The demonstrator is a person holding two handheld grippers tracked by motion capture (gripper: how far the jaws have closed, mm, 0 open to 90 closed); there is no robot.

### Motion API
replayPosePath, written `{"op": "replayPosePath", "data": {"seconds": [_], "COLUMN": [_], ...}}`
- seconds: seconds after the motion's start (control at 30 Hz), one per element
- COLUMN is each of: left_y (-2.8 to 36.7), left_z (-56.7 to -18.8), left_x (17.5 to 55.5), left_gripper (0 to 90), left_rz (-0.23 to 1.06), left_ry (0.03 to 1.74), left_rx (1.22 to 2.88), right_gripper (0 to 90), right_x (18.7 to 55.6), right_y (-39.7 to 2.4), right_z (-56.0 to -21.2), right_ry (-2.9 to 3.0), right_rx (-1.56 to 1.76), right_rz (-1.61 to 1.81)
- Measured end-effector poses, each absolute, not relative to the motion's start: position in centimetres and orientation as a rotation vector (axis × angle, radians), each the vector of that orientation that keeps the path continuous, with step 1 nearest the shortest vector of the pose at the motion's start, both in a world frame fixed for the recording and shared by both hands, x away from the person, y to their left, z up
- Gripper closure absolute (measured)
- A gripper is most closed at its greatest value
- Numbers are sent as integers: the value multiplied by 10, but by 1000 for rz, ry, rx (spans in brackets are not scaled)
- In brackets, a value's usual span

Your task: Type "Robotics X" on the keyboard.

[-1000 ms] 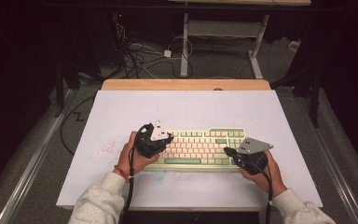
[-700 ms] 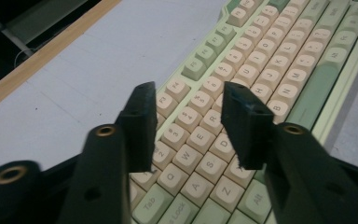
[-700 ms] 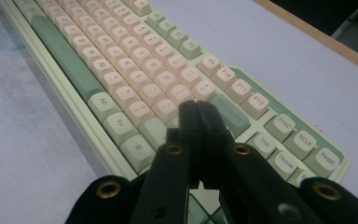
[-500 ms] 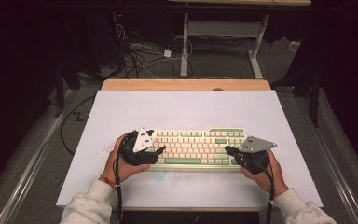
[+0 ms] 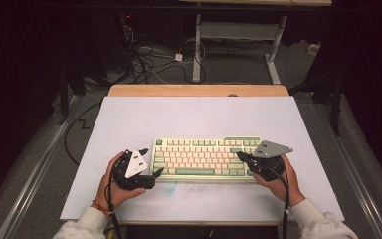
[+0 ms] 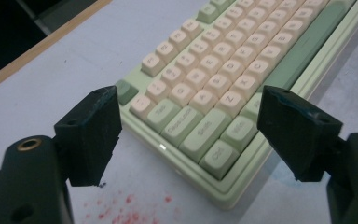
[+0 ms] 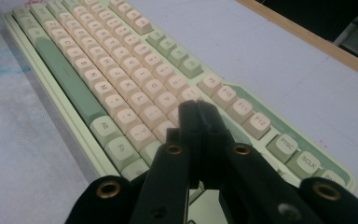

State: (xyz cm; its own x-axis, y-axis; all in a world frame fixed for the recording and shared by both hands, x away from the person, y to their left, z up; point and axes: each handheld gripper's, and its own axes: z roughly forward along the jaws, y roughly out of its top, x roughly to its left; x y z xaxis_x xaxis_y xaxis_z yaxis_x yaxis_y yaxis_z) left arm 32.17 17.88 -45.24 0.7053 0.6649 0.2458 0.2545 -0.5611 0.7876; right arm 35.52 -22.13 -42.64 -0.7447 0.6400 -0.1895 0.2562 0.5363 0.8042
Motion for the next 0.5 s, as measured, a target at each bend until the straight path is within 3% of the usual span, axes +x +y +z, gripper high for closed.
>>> {"op": "replayPosePath", "data": {"seconds": [0.5], "left_y": [192], "left_z": [-470], "left_x": [301], "left_gripper": [180], "left_rz": [657], "left_ry": [749], "left_rx": [2205], "right_gripper": [900], "right_x": [377], "right_y": [-186], "right_z": [-428], "right_ry": [2365], "right_rx": [672], "right_rz": [1074]}}
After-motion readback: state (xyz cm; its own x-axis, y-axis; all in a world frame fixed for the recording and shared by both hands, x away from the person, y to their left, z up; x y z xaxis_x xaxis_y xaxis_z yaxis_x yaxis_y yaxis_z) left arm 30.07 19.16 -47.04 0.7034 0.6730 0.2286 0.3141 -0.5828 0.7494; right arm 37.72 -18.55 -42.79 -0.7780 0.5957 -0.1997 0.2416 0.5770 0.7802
